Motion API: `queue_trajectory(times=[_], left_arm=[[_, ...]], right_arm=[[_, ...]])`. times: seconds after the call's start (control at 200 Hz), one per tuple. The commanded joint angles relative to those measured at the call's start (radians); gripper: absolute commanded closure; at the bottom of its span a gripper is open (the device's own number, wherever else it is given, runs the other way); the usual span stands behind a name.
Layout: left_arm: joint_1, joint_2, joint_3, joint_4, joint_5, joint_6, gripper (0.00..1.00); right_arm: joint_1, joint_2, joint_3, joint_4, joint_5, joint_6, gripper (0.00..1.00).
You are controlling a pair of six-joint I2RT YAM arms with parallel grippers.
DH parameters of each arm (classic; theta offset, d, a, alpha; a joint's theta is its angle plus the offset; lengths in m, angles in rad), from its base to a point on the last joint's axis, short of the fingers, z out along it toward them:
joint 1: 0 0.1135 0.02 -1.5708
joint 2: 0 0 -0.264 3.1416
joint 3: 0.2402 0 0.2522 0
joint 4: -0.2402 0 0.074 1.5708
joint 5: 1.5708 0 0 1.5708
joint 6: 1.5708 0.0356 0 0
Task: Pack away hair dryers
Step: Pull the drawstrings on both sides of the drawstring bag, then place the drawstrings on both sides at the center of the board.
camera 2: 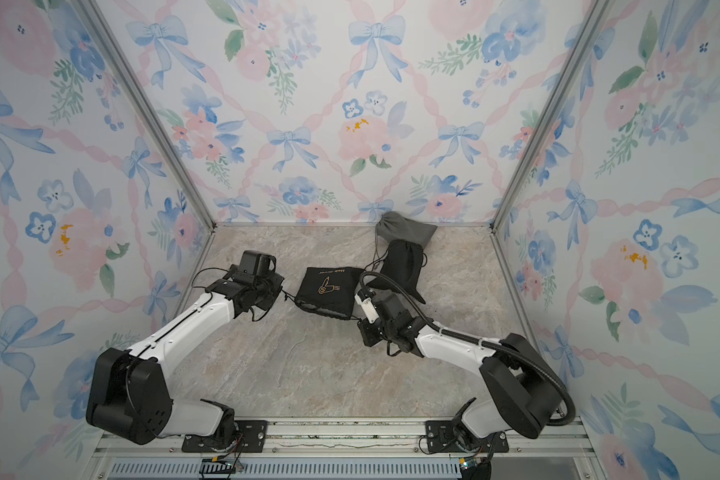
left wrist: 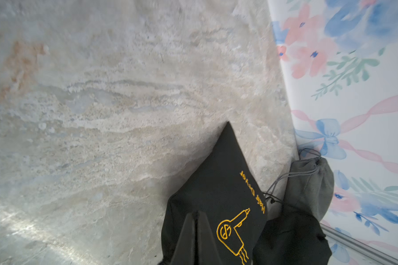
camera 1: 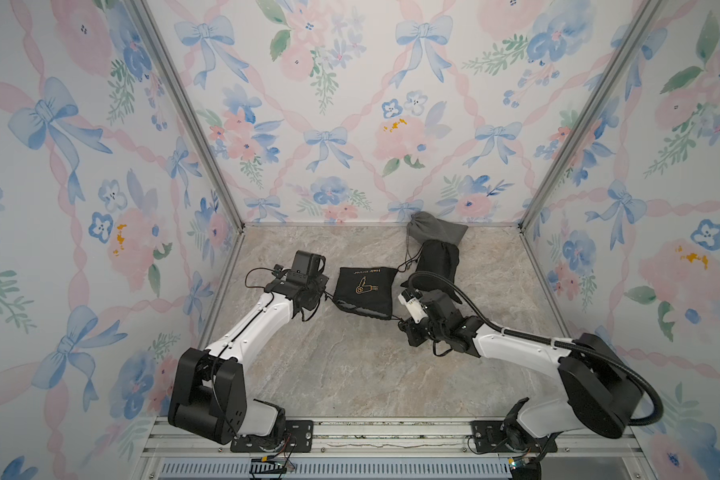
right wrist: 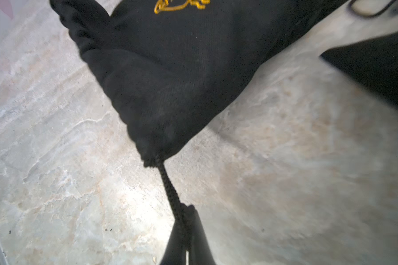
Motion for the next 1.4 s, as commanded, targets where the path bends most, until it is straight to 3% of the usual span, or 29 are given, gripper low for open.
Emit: queue_trajectory(times=[0.0,0.16,0.32,0.495,0.74,0.97,1.395], left_arm=[[0.032,-0.035,0.042,-0.012,-0.092,0.096,1.0],[0.059,-0.017,0.091,-0.014,-0.127,0.198,1.0],[0.068,0.005,0.167,-0.013,-0.231,0.336,1.0],[0.114,0.051,0.256,-0.015,-0.353,0.519,1.0],[0.227,0.199,0.364,-0.015,-0.292,0.658,1.0],[0.232,0.348,0.488,-0.014,-0.259,0.706,1.0],[0.234,0.679,0.801,-0.014,-0.227,0.766,1.0]], right_arm=[[-0.027,-0.082,0.029,-0.148,0.224,0.011,1.0],[-0.056,-0.156,0.061,-0.178,0.456,0.012,1.0],[-0.134,-0.16,0.134,-0.18,0.544,-0.008,1.0],[-0.248,-0.122,0.265,-0.211,0.534,-0.049,1.0],[-0.38,-0.019,0.389,-0.222,0.431,-0.065,1.0],[-0.425,0.093,0.5,-0.218,0.34,-0.054,1.0],[-0.44,0.461,0.81,-0.181,0.265,-0.076,1.0]])
